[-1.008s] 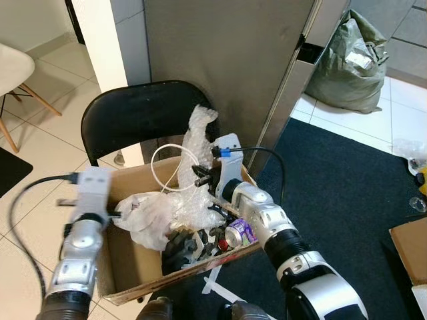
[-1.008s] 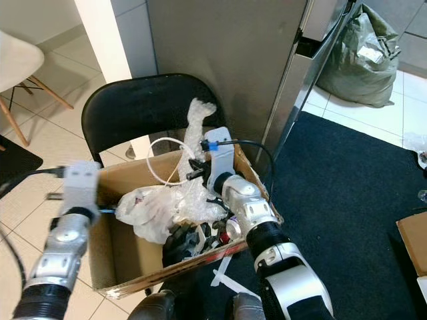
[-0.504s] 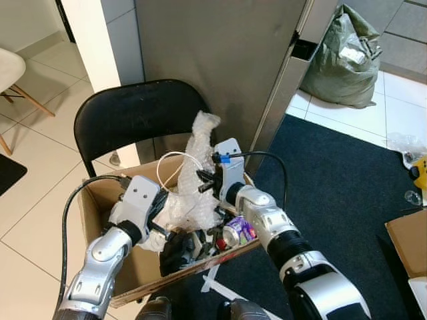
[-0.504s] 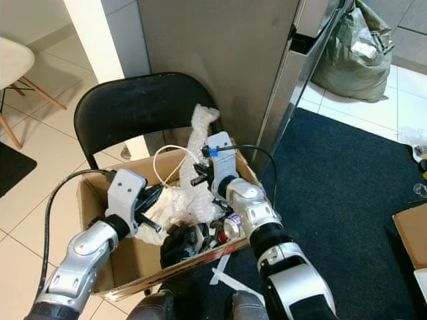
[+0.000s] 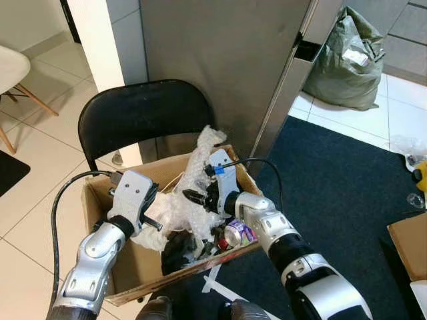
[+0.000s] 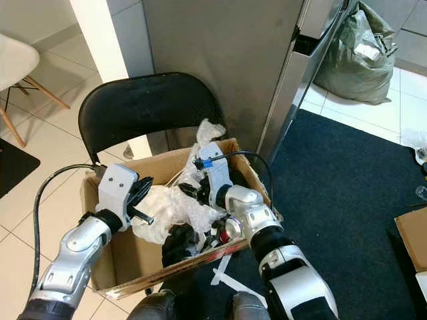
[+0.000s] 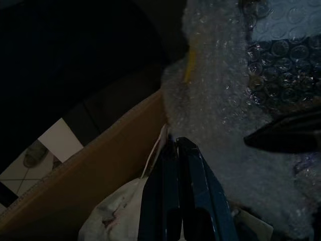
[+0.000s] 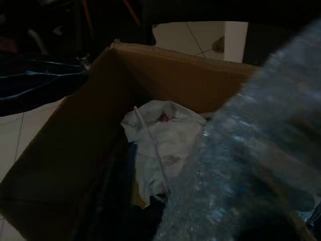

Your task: Picking trash to rubbish bin

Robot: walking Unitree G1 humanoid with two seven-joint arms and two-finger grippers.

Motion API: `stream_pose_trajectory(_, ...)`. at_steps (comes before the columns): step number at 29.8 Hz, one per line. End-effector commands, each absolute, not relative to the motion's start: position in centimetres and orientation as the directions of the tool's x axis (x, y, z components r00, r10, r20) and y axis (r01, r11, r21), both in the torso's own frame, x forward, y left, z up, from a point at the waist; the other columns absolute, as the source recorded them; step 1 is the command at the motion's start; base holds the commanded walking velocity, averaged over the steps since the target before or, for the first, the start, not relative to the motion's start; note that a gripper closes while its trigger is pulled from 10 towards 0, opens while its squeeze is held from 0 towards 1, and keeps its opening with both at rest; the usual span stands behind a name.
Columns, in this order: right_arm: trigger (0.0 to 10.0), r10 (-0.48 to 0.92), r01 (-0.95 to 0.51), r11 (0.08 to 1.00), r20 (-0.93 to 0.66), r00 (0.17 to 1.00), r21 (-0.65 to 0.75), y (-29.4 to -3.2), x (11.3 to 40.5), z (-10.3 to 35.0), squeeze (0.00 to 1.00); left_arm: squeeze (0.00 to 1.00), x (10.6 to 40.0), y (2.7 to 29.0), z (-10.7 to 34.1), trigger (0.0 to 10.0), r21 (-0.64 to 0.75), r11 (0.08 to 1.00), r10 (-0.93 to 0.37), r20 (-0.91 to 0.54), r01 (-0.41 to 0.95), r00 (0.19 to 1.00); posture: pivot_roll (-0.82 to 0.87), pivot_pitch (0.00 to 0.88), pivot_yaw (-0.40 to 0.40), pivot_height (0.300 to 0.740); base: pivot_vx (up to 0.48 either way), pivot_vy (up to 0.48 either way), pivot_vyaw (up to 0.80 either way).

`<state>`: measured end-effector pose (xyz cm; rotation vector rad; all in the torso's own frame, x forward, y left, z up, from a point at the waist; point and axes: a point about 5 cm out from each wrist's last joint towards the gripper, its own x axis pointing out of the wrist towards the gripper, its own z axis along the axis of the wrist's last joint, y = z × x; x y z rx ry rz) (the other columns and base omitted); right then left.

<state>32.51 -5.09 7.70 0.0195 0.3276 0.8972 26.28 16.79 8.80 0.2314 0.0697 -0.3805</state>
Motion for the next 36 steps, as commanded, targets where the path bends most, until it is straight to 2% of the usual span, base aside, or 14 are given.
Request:
stream_pose_trajectory(1,10.0,0.783,-0.778,0.609,-0.275,0.559,0.153,-5.1,32.1,7.4,1.00,0.00,26.1,16.7,8.5,10.0,0.209,0.897,-0.370,-0.123,0.388,0.921,0.10,0.087,-0.057,0.740,0.000,0.000,0.00)
stream_pose_trajectory(5,10.0,0.803,-0.791,0.588,-0.233,0.548,0.168,-4.6,32.2,8.2,1.00,0.00,26.2,16.6,8.5,10.0,0.211,0.898,-0.369,-0.120,0.387,0.922,0.10,0.086,-0.057,0.740,0.000,0.000,0.00)
stream_pose_trajectory(7,10.0,0.790,-0.788,0.604,-0.217,0.573,0.119,-4.5,32.4,8.7,1.00,0.00,26.2,16.6,8.5,10.0,0.213,0.898,-0.368,-0.118,0.386,0.922,0.10,0.086,-0.057,0.740,0.000,0.000,0.00)
stream_pose_trajectory(9,10.0,0.743,-0.751,0.660,-0.170,0.647,0.027,-4.6,33.2,9.7,1.00,0.00,26.3,16.7,8.5,10.0,0.214,0.900,-0.362,-0.116,0.380,0.925,0.10,0.086,-0.057,0.740,0.000,0.000,0.00)
stream_pose_trajectory(10,10.0,0.683,-0.695,0.716,-0.147,0.716,-0.063,-5.0,33.9,10.4,0.00,0.00,26.3,16.7,8.5,10.0,0.216,0.901,-0.360,-0.116,0.377,0.926,0.10,0.084,-0.057,0.740,0.000,0.000,0.00)
stream_pose_trajectory(13,10.0,0.596,-0.590,0.760,-0.069,0.800,-0.273,-6.0,35.1,12.2,0.00,0.00,26.4,16.8,8.5,10.0,0.219,0.901,-0.357,-0.115,0.374,0.927,0.10,0.084,-0.058,0.740,0.000,0.000,0.00)
stream_pose_trajectory(20,10.0,0.460,-0.397,0.827,0.073,0.885,-0.398,-8.4,36.6,15.1,0.00,0.00,26.4,16.8,8.5,10.0,0.223,0.902,-0.352,-0.116,0.370,0.929,0.09,0.078,-0.060,0.740,0.000,0.000,0.00)
stream_pose_trajectory(21,10.0,0.371,-0.299,0.865,0.111,0.922,-0.404,-9.8,37.1,15.8,0.00,0.00,26.5,16.9,8.4,10.0,0.234,0.903,-0.339,-0.125,0.359,0.933,0.09,0.076,-0.060,0.740,0.000,0.000,0.00)
stream_pose_trajectory(23,10.0,0.323,-0.246,0.878,0.129,0.938,-0.410,-10.6,37.4,16.1,0.00,0.00,26.6,17.0,8.2,10.0,0.247,0.904,-0.324,-0.135,0.349,0.936,0.09,0.076,-0.060,0.740,0.000,0.000,0.00)
stream_pose_trajectory(26,10.0,0.294,-0.219,0.890,0.135,0.946,-0.401,-11.0,37.5,16.2,0.00,0.00,26.7,17.2,8.2,10.0,0.253,0.906,-0.313,-0.136,0.338,0.940,0.09,0.070,-0.059,0.740,0.000,0.000,0.00)
stream_pose_trajectory(28,10.0,0.206,-0.158,0.946,0.149,0.967,-0.284,-12.6,37.6,16.0,0.00,0.00,27.1,17.9,8.1,10.0,0.302,0.912,-0.246,-0.139,0.277,0.959,0.09,0.064,-0.058,0.740,0.000,0.000,0.00)
stream_pose_trajectory(33,10.0,0.134,-0.107,0.976,0.132,0.982,-0.188,-13.9,37.4,15.0,0.00,0.00,27.3,18.2,8.3,10.0,0.296,0.920,-0.229,-0.124,0.256,0.966,0.09,0.058,-0.055,0.740,0.000,0.000,0.00)
stream_pose_trajectory(34,10.0,0.069,-0.056,0.991,0.102,0.992,-0.119,-15.1,37.0,14.1,0.00,0.00,27.5,18.2,8.5,10.0,0.299,0.922,-0.220,-0.111,0.244,0.969,0.09,0.054,-0.054,0.740,0.000,0.000,0.00)
stream_pose_trajectory(36,10.0,0.023,-0.015,0.995,0.079,0.997,-0.100,-15.9,36.9,13.5,0.00,0.00,27.6,18.3,8.5,10.0,0.299,0.927,-0.200,-0.108,0.224,0.974,0.09,0.053,-0.054,0.740,0.000,0.000,0.00)
